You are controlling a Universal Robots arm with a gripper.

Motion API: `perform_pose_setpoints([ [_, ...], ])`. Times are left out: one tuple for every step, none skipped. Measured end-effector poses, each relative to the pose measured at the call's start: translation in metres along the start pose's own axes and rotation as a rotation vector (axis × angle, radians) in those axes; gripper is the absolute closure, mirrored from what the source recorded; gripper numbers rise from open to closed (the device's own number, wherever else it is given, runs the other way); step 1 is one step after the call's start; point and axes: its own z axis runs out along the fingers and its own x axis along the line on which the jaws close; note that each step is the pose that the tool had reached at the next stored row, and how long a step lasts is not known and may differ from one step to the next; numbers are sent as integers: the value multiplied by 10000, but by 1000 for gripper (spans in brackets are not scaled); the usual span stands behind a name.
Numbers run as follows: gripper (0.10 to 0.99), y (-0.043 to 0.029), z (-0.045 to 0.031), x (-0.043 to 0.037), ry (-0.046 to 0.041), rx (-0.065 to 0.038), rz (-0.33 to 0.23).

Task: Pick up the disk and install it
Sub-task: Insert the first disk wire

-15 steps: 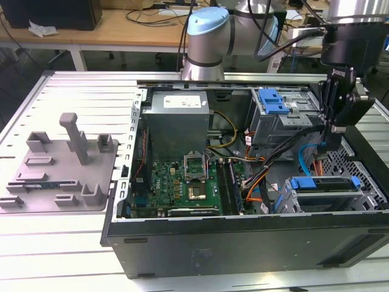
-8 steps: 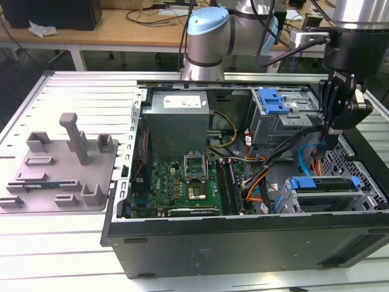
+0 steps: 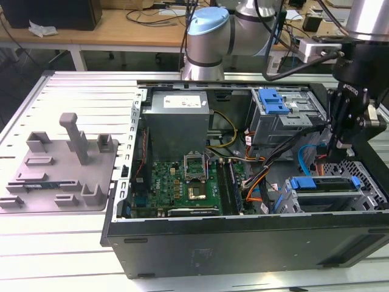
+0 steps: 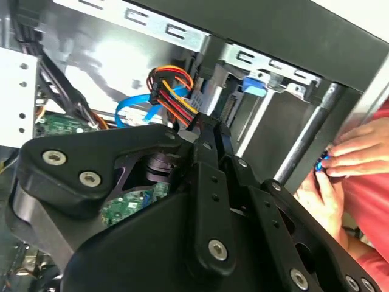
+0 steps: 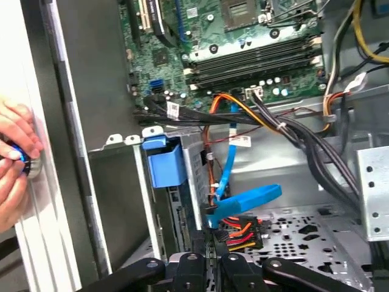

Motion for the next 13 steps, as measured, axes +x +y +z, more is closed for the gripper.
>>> perform_pose_setpoints([
  [922, -1, 0, 3, -118, -15, -19],
  [922, -2, 1, 7, -202, -25, -35],
  [922, -2, 2, 11, -270, -32, -56],
  [922, -3, 3, 15, -309, -34, -76],
  [922, -4, 3, 19, -337, -34, -98],
  [922, -5, 5, 25, -391, -29, -154],
  [922, -6, 6, 30, -443, -26, -204],
  [922, -6, 7, 32, -480, -25, -234],
  [922, -6, 7, 35, -525, -27, -259],
  [922, -9, 10, 48, -647, -40, -283],
  [922, -17, 22, 91, -1079, -111, -261],
  [922, -26, 35, 144, -1342, -154, -248],
  [922, -36, 49, 204, -1432, -169, -244],
])
